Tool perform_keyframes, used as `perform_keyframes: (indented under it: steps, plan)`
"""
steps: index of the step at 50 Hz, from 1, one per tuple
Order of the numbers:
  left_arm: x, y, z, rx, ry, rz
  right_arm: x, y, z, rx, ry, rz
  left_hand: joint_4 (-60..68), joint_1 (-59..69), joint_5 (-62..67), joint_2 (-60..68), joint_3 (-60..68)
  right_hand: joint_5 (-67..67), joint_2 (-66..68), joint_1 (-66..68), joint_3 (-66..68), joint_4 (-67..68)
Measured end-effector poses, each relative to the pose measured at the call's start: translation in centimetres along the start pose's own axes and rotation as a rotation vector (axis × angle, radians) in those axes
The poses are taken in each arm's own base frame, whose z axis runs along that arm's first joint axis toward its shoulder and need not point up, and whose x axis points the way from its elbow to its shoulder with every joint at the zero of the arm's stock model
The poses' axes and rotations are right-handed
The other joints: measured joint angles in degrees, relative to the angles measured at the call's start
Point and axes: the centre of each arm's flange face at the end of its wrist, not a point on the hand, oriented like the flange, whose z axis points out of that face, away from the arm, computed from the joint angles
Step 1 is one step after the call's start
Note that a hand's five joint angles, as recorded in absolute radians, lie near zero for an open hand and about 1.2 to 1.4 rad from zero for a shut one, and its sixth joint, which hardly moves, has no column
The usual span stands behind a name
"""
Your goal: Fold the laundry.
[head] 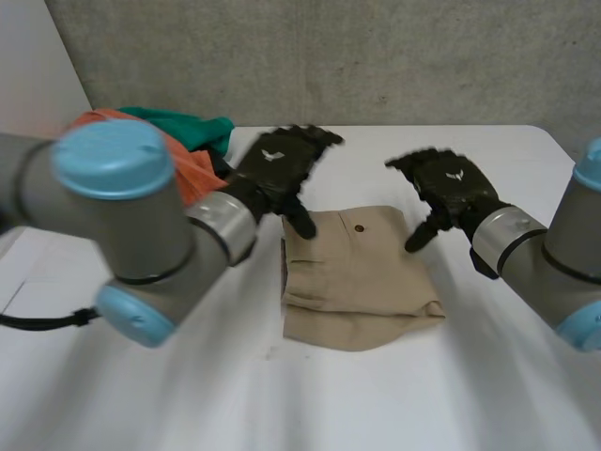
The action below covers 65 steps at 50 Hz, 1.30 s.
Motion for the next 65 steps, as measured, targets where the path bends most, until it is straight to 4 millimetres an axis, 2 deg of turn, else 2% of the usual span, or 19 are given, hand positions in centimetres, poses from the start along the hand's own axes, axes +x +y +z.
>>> perform_keyframes:
  steps: [2, 7, 15, 20, 23, 28, 29, 34, 39, 44, 52, 59, 65]
  plan:
    - [1.2, 1.1, 0.7, -0.041, 0.016, 0.009, 0.8, 1.1, 0.7, -0.080, 0.000, 0.030, 0.00, 0.00, 0.00, 0.00, 0.00, 0.00, 0.00, 0.00, 0.00, 0.00]
    - [2.5, 3.8, 1.8, -0.145, 0.013, 0.035, 1.3, 2.9, 1.8, -0.186, -0.034, 0.103, 0.00, 0.00, 0.00, 0.00, 0.00, 0.00, 0.00, 0.00, 0.00, 0.00]
    - [1.4, 10.0, 1.4, -0.414, -0.059, 0.079, 0.5, 5.8, 3.2, -0.296, -0.080, 0.112, 0.00, 0.00, 0.00, 0.00, 0.00, 0.00, -0.02, 0.00, 0.00, 0.00]
    - [0.3, 11.0, 0.9, -0.494, -0.074, 0.106, 0.3, 6.4, 3.1, -0.352, -0.057, -0.006, -0.58, -1.48, 0.00, -0.86, -2.02, 0.00, -1.94, -1.39, 0.00, 0.00]
    - [-0.2, 10.2, 0.7, -0.497, -0.079, 0.109, 0.3, 5.8, 2.8, -0.348, -0.047, -0.070, -0.59, -1.64, 0.00, -1.14, -2.52, 0.00, -2.11, -1.87, 0.00, 0.00]
    - [-0.6, 7.3, 0.3, -0.440, -0.079, 0.101, 0.3, 3.3, 2.2, -0.269, -0.014, -0.140, -0.60, -1.65, 0.00, -1.14, -2.56, -0.03, -2.11, -1.86, 0.00, 0.00]
    - [-0.7, 5.9, 0.0, -0.404, -0.077, 0.095, 0.3, 2.1, 1.8, -0.222, 0.009, -0.162, -0.60, -1.65, -0.02, -1.14, -2.57, -0.03, -2.11, -1.87, 0.00, 0.01]
    - [-0.6, 0.6, -1.2, -0.229, -0.061, 0.072, 0.3, -0.9, 0.0, -0.073, 0.120, -0.229, -0.60, -1.65, -0.01, -1.14, -2.56, -0.03, -2.11, -1.86, 0.00, 0.01]
    - [-0.3, -3.8, -2.9, -0.058, -0.020, 0.048, 0.4, -1.9, -2.6, 0.015, 0.236, -0.252, -0.60, -1.65, -0.01, -1.14, -2.56, -0.03, -2.11, -1.87, 0.00, 0.00]
    - [0.1, -6.4, -5.0, 0.020, 0.092, 0.006, 0.1, -0.1, -5.0, -0.023, 0.244, -0.150, -0.60, -1.65, -0.02, -1.14, -2.56, -0.03, -2.11, -1.87, 0.00, 0.00]
    - [2.1, -7.4, -8.9, -0.062, 0.423, -0.094, -2.2, 3.9, -6.7, -0.138, 0.072, 0.122, -0.60, -1.65, -0.02, -1.14, -2.56, -0.03, -2.11, -1.86, 0.00, 0.00]
    - [3.5, -7.2, -11.7, -0.097, 0.589, -0.128, -3.4, 6.7, -5.3, -0.148, 0.005, 0.172, -0.60, -1.65, -0.02, -1.14, -2.57, -0.03, -2.11, -1.87, 0.00, 0.00]
    - [3.7, -6.5, -12.1, -0.062, 0.582, -0.101, -3.4, 8.4, -3.2, -0.142, 0.019, 0.124, -0.60, -1.65, -0.02, -1.14, -2.57, -0.03, -2.09, -1.86, 0.00, 0.00]
